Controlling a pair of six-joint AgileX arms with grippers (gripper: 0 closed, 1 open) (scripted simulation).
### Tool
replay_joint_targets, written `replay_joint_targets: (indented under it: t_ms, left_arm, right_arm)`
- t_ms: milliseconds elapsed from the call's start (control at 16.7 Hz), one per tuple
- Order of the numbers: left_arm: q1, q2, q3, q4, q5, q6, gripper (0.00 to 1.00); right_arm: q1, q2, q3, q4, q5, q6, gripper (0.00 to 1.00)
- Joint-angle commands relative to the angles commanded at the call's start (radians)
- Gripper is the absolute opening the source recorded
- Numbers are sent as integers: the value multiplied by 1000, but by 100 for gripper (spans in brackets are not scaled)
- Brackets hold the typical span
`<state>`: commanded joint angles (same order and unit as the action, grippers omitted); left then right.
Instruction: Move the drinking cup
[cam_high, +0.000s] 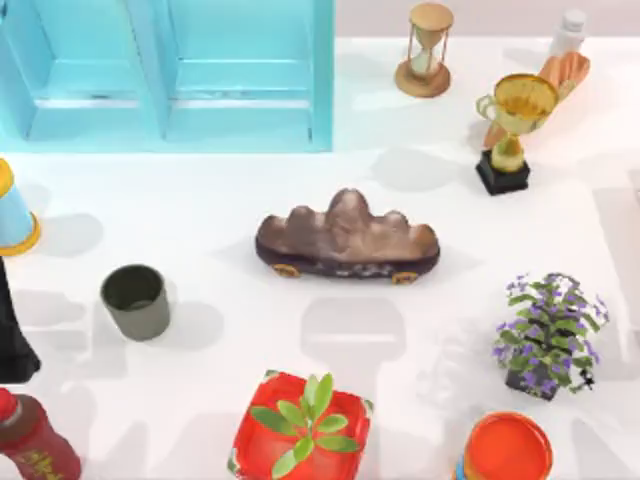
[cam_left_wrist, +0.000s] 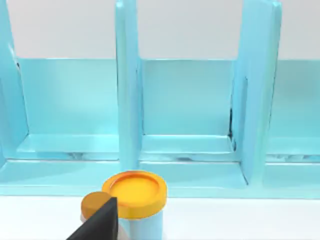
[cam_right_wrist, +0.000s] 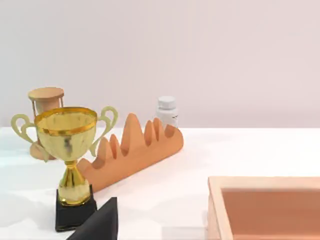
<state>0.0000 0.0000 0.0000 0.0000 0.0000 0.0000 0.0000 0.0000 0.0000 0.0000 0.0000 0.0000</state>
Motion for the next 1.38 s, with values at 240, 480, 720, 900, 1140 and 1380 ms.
replay_joint_targets:
  t_ms: [240,480,720,900,1140,1380]
  left_arm:
    - [-10,32,31,-31,1,-7,100]
    - [-57,223,207,-194,-1,-48,100]
    - [-127,568,496,-437,-5,-116,100]
    - [-189,889,746,-645,-8,-176,100]
    - [-270,1308,1075,-911,-9,-254,100]
    - [-337,1638,1355,-1123,-5,-318,100]
  right_arm:
    - [0,0,0,0,0,0,100]
    - [0,0,0,0,0,0,100]
    - [0,0,0,0,0,0,100]
    - [0,0,0,0,0,0,100]
    - [0,0,0,0,0,0,100]
    - [0,0,0,0,0,0,100]
